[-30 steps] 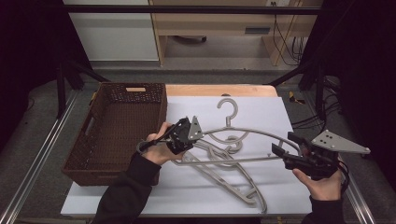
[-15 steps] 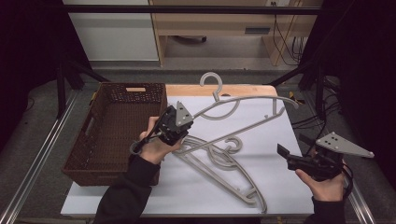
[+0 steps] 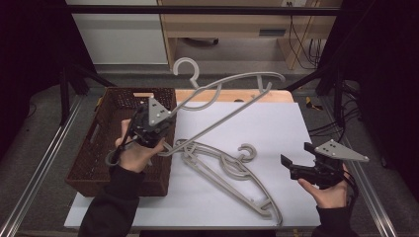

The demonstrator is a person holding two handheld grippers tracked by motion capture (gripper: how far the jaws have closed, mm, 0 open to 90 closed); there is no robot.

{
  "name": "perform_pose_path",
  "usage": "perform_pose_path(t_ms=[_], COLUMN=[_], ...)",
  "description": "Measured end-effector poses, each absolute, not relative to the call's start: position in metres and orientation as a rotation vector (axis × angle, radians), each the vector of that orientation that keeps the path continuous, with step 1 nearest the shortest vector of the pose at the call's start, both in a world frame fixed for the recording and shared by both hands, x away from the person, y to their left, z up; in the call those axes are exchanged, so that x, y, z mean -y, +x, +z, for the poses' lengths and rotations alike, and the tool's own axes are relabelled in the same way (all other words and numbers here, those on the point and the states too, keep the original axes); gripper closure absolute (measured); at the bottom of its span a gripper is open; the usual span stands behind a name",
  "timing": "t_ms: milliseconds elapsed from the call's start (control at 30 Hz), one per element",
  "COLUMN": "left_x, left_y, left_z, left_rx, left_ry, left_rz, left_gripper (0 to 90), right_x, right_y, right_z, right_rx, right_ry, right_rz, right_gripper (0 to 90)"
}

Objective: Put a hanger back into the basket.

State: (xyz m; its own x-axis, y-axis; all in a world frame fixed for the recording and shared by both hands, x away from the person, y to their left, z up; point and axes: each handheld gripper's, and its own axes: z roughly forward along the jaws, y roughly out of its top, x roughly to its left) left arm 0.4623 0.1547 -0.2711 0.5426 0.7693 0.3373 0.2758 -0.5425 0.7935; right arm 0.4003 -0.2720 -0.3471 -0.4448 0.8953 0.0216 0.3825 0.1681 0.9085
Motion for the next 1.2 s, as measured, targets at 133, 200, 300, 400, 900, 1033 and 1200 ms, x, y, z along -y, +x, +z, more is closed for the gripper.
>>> perform_pose_path(t_ms=[133,200,300,400,900,1033,1200], left_x=[-0.177,-0.190,-0.211,-0.228,-0.284,-0.294,-0.307], left_y=[0.461,0.460,0.461,0.462,0.463,0.464,0.466], left_z=[-0.265,-0.264,-0.264,-0.267,-0.292,-0.298,-0.305], left_rx=[-0.895,-0.929,-0.985,-1.030,-1.219,-1.264,-1.296], left_ry=[2.054,2.035,2.006,1.993,1.962,1.961,1.968], left_rz=[0.955,0.977,1.001,1.018,1.054,1.079,1.082], left_gripper=[82.1,82.2,82.2,82.1,82.1,82.1,82.1], right_x=[0.263,0.259,0.254,0.251,0.246,0.244,0.243], right_y=[0.405,0.407,0.409,0.410,0.412,0.413,0.413], right_z=[-0.354,-0.356,-0.359,-0.361,-0.364,-0.365,-0.366], right_rx=[-1.944,-1.958,-1.976,-1.984,-1.981,-1.994,-1.999], right_ry=[1.197,1.199,1.189,1.184,1.166,1.162,1.156], right_rz=[1.215,1.208,1.196,1.199,1.231,1.223,1.213], right_gripper=[12.9,12.9,12.9,12.9,9.1,8.9,8.8])
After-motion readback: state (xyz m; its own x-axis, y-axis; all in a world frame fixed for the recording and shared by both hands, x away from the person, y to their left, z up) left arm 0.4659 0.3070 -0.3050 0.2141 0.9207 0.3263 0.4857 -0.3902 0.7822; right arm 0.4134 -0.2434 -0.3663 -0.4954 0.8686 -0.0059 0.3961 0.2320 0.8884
